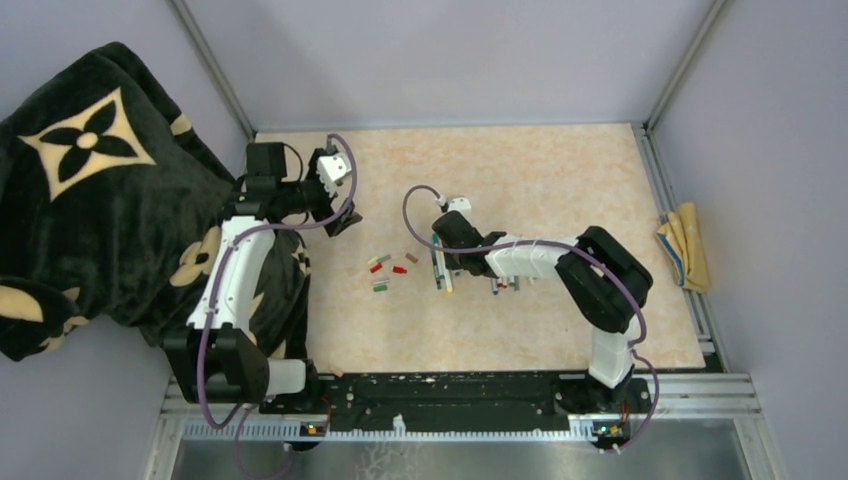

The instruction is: Open the pen caps

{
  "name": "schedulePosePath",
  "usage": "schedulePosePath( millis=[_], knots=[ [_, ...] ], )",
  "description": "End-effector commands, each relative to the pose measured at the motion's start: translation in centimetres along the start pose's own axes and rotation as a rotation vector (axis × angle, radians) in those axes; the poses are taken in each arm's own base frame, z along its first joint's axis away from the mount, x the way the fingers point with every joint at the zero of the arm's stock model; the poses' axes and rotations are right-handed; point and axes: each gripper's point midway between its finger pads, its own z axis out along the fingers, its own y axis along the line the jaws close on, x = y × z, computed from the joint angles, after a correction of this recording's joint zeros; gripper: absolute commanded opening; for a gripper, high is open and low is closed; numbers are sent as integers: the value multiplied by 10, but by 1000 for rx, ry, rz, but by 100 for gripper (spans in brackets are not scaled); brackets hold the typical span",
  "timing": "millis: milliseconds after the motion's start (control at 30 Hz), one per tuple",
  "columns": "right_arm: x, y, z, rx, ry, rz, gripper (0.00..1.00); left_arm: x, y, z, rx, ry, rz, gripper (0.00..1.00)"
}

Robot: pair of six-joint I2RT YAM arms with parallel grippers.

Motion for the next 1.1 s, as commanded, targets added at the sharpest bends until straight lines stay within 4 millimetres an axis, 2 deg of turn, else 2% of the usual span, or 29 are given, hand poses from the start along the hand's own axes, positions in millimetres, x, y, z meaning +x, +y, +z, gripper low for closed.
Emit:
schedulePosePath(
  millis=[0,200,333,467,667,800,967,1067],
  knots=[
    [-7,-3,-9,0,-5,3,2,13,-30,12,144,-50,-11,99],
    [-32,3,-46,-235,-50,78,0,63,-73,31,310,-1,48,99],
    [-43,12,-74,-352,-52,38,0,74,-91,44,387,41,91,99],
    [-44,35,-101,-519,-9,0,0,68,-108,55,452,47,198,99],
    [-30,78,-139,-836,130,-33,0,52,-126,65,476,53,397,99],
    [-27,92,-150,-945,179,-30,0,47,-138,66,512,61,483,99],
    [-25,104,-152,-1024,236,-9,0,44,-146,68,529,61,523,98],
    [-27,108,-151,-1041,239,-2,0,42,-151,67,543,55,531,87]
  ],
)
